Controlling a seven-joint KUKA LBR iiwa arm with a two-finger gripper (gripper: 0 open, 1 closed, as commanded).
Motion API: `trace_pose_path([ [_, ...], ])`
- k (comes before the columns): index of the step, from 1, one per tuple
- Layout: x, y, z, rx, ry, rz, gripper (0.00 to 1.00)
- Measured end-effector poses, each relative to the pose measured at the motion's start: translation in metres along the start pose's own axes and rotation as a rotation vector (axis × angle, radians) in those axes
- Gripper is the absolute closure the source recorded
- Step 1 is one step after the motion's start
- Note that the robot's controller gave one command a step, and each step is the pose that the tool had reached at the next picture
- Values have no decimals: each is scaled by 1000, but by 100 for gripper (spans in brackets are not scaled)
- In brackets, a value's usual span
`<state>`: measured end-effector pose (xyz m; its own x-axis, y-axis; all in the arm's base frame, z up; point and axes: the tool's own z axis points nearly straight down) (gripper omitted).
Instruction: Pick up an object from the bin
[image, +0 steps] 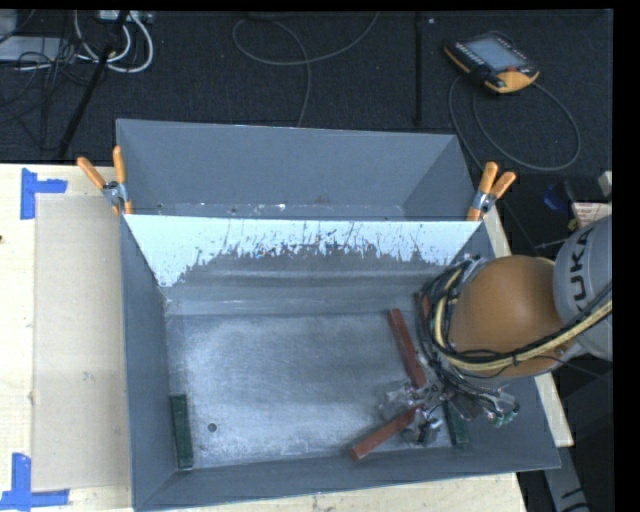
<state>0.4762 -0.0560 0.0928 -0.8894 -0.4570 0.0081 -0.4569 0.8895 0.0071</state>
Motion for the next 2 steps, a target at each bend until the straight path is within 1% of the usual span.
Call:
trace_pose_path([
  [1, -1, -1, -22, 4, -5, 0, 100],
  [2, -2, -1, -34, 8, -10, 1, 100],
])
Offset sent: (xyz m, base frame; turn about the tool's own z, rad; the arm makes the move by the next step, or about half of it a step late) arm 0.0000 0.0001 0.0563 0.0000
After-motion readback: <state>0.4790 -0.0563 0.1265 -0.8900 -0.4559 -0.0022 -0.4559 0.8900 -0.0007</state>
